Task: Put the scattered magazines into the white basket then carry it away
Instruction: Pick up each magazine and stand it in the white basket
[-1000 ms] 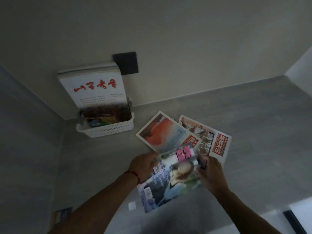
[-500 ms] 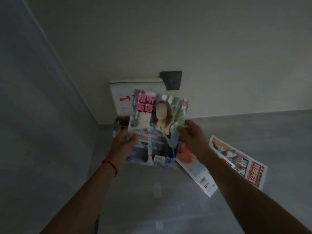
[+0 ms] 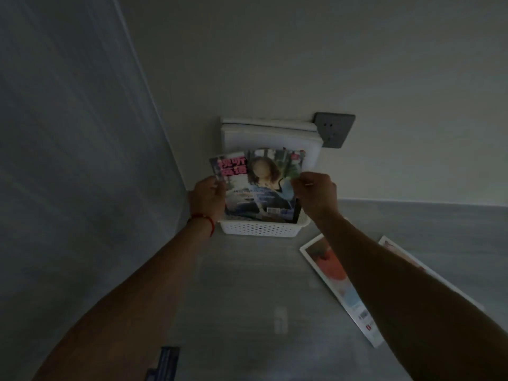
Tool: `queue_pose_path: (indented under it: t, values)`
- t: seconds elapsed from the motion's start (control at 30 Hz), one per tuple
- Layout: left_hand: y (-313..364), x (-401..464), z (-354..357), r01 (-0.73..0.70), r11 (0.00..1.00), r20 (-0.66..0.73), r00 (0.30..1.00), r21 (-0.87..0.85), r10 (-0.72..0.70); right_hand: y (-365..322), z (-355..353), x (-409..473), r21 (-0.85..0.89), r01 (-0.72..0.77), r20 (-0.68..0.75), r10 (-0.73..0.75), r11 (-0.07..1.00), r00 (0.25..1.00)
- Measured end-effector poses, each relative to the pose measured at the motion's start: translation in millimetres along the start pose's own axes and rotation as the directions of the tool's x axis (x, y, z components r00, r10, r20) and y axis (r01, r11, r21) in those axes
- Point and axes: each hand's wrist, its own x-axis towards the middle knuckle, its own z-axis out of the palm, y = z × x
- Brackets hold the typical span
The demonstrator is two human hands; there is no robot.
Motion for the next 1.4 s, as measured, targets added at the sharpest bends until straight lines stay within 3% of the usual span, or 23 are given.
queue_pose_path:
  t: [0.13, 0.23, 0.37, 0.53, 0.67, 0.77, 0.87, 0.97, 1.07, 1.1, 1.17, 1.2, 1.23, 1.33, 1.4]
  values:
    - [-13.1, 10.0, 8.3, 0.018, 0.999, 0.016, 1.0, -0.042, -0.018, 18.8, 14.2, 2.5, 0.027, -0.099, 0.049, 0.097, 0.995, 0.994]
    - [-13.9, 16.1, 13.4, 0.034, 0.997, 0.01, 0.999, -0.071, -0.033, 33.0, 18.3, 4.5, 0.153, -0.219, 0.048, 0.214, 0.964, 0.976]
    - [-12.5, 18.6, 23.5, 0.056, 0.995, -0.048, 0.997, -0.087, -0.06, 46.4, 30.1, 4.1, 0.422, -0.553, 0.265, 0.485, 0.719, 0.833]
    - [-5.9, 17.8, 29.1, 0.08, 0.993, -0.161, 0.983, -0.088, -0.093, 33.3, 44.7, 9.7, 0.554, -0.662, 0.466, 0.471, 0.505, 0.749]
    - [-4.6, 21.7, 26.9, 0.122, 0.987, -0.13, 0.982, -0.103, -0.134, 22.5, 56.0, 15.3, 0.603, -0.669, 0.519, 0.423, 0.435, 0.743]
    - [-2.9, 25.0, 26.5, 0.11, 0.994, -0.125, 0.986, -0.011, -0.11, 21.5, 57.5, 20.6, 0.561, -0.665, 0.502, 0.436, 0.493, 0.746]
    - [-0.7, 23.2, 26.4, 0.15, 0.986, -0.093, 0.983, -0.072, -0.157, 30.2, 54.2, 13.4, 0.537, -0.646, 0.522, 0.387, 0.543, 0.76]
    - [-3.3, 21.0, 26.3, 0.178, 0.978, -0.027, 0.983, -0.106, -0.181, 41.3, 37.1, 1.7, 0.562, -0.536, 0.471, 0.288, 0.63, 0.833]
    - [-1.9, 15.5, 24.1, 0.162, 0.986, 0.019, 0.987, -0.039, -0.161, 63.8, 5.5, -5.9, 0.587, -0.471, 0.356, 0.312, 0.659, 0.881]
    - [-1.1, 12.8, 23.4, 0.159, 0.987, 0.03, 0.987, 0.01, -0.159, 76.1, -8.4, -9.5, 0.496, -0.429, 0.295, 0.318, 0.755, 0.901]
    - [1.1, 4.3, 23.7, 0.129, 0.985, 0.033, 0.99, 0.116, -0.134, 103.8, -39.3, -26.4, 0.004, -0.275, 0.161, 0.27, 0.962, 0.949]
    - [3.1, -2.7, 24.4, 0.118, 0.983, 0.022, 0.992, 0.14, -0.122, 118.6, -54.3, -39.1, -0.241, -0.212, 0.113, 0.244, 0.947, 0.963]
    - [5.9, -11.8, 26.5, 0.103, 0.983, 0.007, 0.994, 0.151, -0.105, 133.3, -68.2, -53.2, -0.375, -0.203, 0.086, 0.252, 0.905, 0.964]
    - [14.5, -53.2, 41.9, 0.021, 0.987, -0.033, 0.999, 0.159, -0.016, 178.1, -91.1, -91.5, -0.553, -0.343, 0.124, 0.482, 0.759, 0.867]
    - [16.9, -89.1, 61.7, -0.064, 0.986, 0.033, 0.998, 0.153, 0.059, 197.0, -97.1, -115.2, -0.623, -0.406, 0.123, 0.596, 0.669, 0.793]
